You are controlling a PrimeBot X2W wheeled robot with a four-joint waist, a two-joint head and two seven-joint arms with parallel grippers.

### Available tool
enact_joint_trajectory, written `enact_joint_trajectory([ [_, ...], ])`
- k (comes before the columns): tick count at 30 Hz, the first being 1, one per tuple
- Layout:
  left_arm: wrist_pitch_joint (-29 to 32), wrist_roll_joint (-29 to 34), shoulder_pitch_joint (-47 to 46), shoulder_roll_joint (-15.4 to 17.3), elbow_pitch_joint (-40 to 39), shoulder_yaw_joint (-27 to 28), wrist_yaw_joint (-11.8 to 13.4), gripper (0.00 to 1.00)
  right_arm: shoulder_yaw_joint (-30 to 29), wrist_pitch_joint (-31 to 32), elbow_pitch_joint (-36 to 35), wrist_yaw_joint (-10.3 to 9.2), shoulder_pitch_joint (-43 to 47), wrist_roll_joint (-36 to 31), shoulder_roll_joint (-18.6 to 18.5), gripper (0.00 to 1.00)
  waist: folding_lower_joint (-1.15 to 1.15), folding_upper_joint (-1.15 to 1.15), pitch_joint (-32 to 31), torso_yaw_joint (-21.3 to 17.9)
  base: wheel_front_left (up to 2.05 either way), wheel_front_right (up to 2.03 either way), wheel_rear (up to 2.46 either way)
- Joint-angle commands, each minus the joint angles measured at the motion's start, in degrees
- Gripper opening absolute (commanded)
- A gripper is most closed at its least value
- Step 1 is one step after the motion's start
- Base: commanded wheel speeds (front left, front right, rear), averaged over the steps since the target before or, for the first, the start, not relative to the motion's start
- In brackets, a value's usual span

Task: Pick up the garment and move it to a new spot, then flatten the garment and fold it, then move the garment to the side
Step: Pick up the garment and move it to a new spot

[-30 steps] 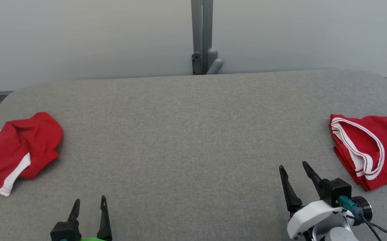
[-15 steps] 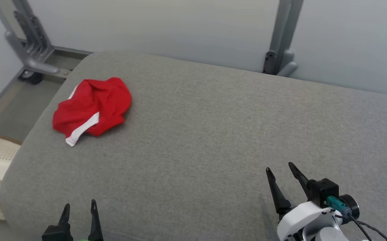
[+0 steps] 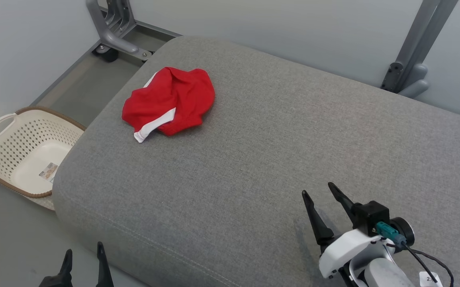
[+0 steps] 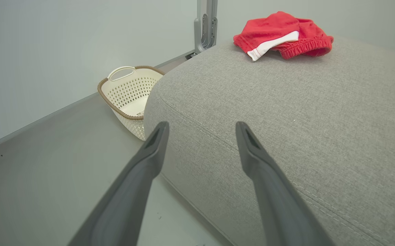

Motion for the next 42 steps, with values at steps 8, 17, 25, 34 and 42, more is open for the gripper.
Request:
enact_joint_trajectory([
  [8, 0.0, -2.0, -5.7, 0.2, 4.0, 1.0, -5.2, 1.00, -2.8, -0.2, -2.2, -0.09, 0.9, -1.1, -1.9, 1.00, 0.00, 0.00, 2.7, -1.6, 0.00, 0.00, 0.00],
  [17, 0.0, -3.1, -23.3, 5.7, 14.1, 1.5, -9.0, 1.00, -1.1, -0.2, -5.9, -0.09, -2.4, -1.7, -6.1, 1.00, 0.00, 0.00, 9.7, -8.4, 0.00, 0.00, 0.00],
  [25, 0.0, -10.8, -38.0, 12.1, 23.0, -8.9, -9.2, 1.00, -0.3, -0.2, -8.7, -0.09, -5.7, -1.6, -9.8, 1.00, 0.00, 0.00, 16.1, -13.5, 0.00, 0.00, 0.00],
  [34, 1.8, -21.2, -46.2, 17.6, 29.1, -21.3, -9.1, 1.00, 0.4, -0.2, -10.9, -0.09, -8.3, -1.5, -11.5, 1.00, 0.00, 0.00, 20.9, -18.0, 0.00, 0.00, 0.00],
  [42, 2.7, -25.9, -50.3, 19.4, 38.6, -25.4, -8.9, 1.00, -1.3, -0.2, -11.9, -0.09, -8.7, -1.8, -11.7, 1.00, 0.00, 0.00, 23.2, -21.8, 0.00, 0.00, 0.00],
])
